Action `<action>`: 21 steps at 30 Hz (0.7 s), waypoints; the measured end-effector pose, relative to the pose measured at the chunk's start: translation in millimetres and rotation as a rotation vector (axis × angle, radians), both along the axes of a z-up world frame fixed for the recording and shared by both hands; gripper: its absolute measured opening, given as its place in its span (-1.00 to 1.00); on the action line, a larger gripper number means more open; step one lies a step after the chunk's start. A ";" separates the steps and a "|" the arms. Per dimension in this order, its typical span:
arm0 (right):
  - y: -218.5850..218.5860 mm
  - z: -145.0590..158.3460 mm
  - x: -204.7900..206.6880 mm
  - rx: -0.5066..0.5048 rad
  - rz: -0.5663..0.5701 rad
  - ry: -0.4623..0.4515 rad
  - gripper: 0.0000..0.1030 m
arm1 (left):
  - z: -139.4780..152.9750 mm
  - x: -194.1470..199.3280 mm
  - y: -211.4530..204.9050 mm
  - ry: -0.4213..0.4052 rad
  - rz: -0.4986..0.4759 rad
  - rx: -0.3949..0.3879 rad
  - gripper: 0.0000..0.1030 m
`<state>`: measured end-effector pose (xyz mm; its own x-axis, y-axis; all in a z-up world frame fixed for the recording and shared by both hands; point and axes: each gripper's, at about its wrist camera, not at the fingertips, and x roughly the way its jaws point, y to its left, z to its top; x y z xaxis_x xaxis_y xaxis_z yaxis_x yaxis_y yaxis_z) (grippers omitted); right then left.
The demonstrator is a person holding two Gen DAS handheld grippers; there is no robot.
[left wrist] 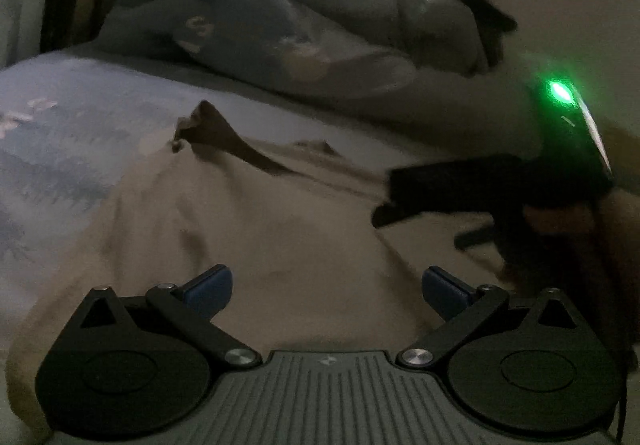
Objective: Fold clothes
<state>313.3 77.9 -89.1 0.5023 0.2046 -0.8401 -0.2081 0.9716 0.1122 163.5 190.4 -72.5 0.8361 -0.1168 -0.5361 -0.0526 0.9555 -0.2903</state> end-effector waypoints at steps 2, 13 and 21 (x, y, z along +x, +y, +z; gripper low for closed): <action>5.5 -3.5 0.2 -0.057 0.004 -0.021 0.99 | -8.2 10.1 -2.2 0.020 -0.007 0.025 1.00; 31.0 -14.6 45.7 -0.141 0.033 -0.106 1.00 | -21.4 29.6 0.9 0.025 -0.010 0.048 1.00; 38.0 -12.4 78.0 -0.101 -0.043 -0.189 1.00 | -23.3 39.2 6.0 0.025 -0.009 0.043 1.00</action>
